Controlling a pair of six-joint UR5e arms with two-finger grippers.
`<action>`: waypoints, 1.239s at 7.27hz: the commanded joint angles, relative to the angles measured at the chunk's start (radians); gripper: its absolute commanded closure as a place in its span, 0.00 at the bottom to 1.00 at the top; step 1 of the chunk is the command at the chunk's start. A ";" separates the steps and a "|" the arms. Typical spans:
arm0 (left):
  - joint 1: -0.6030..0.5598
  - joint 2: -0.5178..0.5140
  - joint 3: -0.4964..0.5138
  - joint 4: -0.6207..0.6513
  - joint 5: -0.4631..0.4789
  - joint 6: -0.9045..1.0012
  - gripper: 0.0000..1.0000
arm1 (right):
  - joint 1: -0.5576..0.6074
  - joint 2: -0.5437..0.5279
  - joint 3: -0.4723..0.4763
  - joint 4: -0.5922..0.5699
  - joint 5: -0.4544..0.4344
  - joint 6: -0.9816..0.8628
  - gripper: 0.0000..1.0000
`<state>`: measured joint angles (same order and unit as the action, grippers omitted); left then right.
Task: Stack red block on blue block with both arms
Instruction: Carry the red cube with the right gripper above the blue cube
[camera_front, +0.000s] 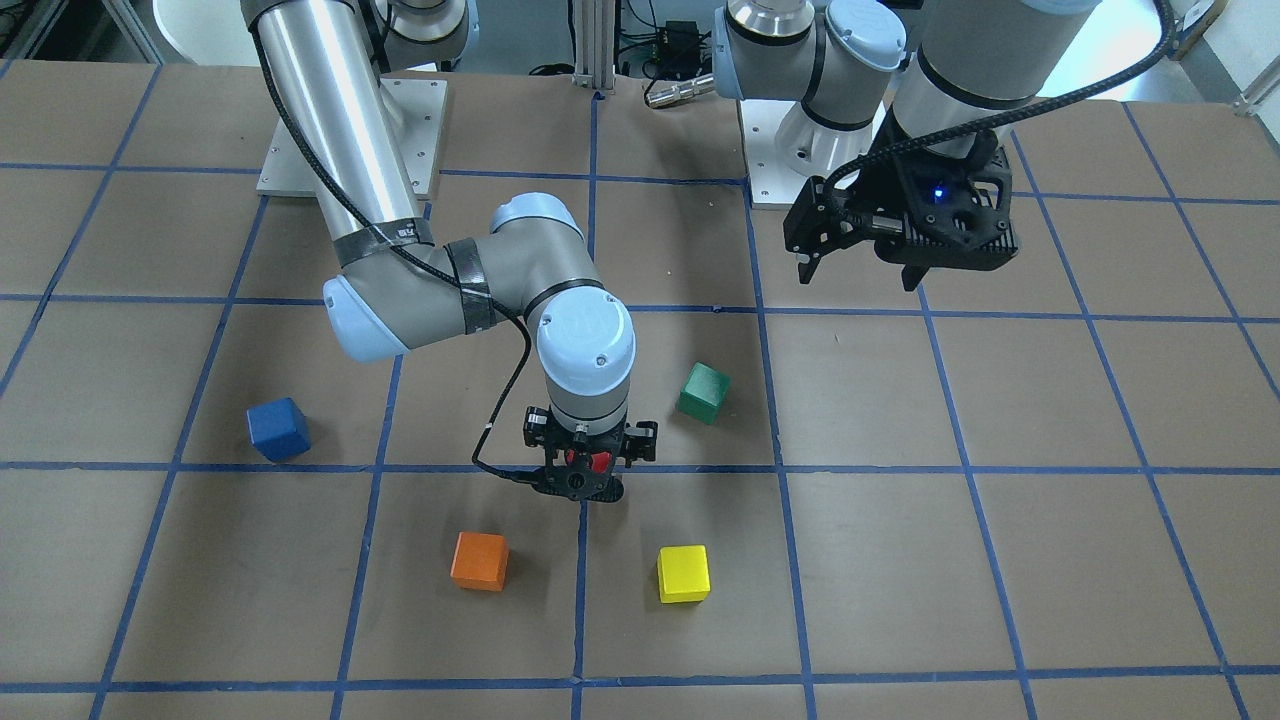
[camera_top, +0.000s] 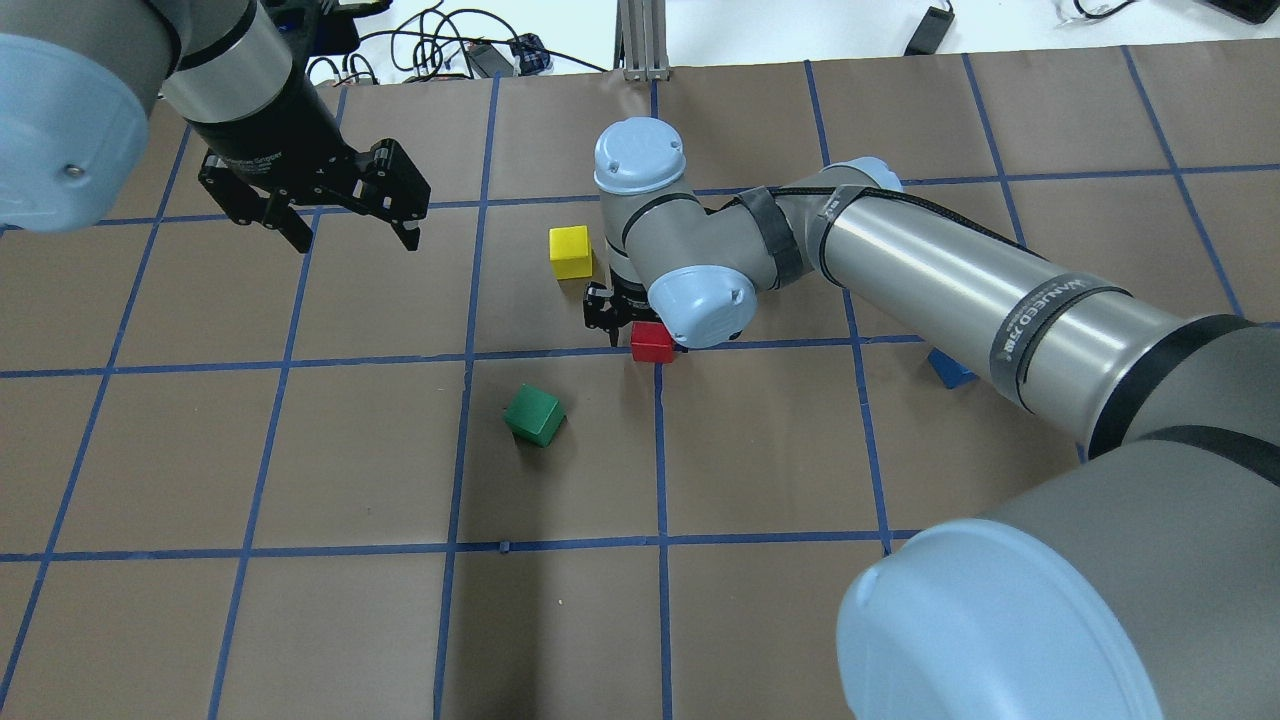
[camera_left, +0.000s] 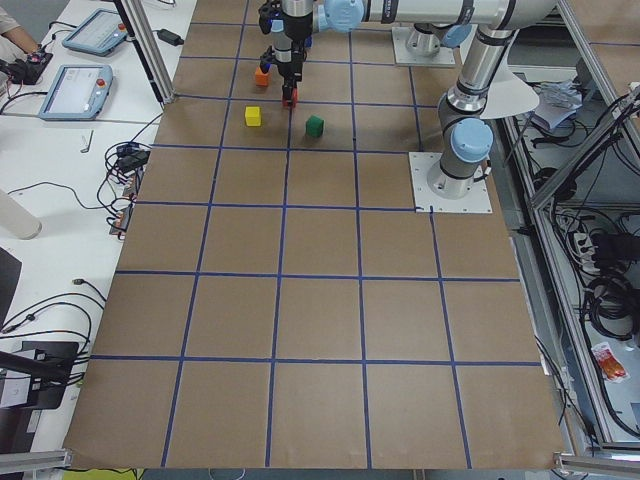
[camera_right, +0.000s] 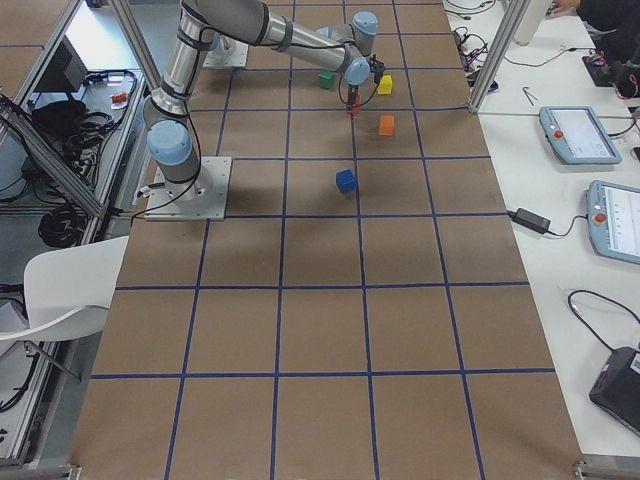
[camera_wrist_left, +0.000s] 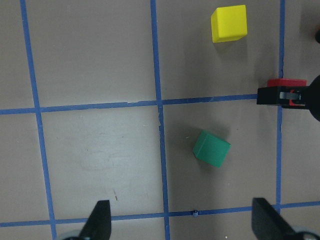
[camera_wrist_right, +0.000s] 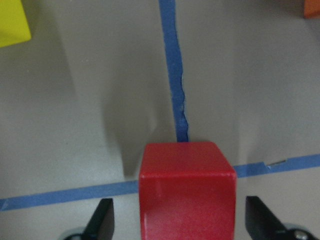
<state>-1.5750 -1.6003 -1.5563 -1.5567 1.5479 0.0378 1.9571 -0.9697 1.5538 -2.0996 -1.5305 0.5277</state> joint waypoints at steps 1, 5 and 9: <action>0.001 0.000 -0.014 0.009 0.000 -0.002 0.00 | -0.004 -0.001 -0.006 0.009 0.004 0.003 1.00; 0.000 -0.001 -0.016 0.023 -0.003 -0.001 0.00 | -0.155 -0.217 -0.032 0.253 -0.002 -0.098 1.00; 0.001 0.000 -0.018 0.023 -0.002 0.005 0.00 | -0.478 -0.359 0.023 0.414 -0.061 -0.571 1.00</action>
<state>-1.5740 -1.6000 -1.5738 -1.5340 1.5463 0.0418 1.5689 -1.3055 1.5539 -1.7065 -1.5592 0.1169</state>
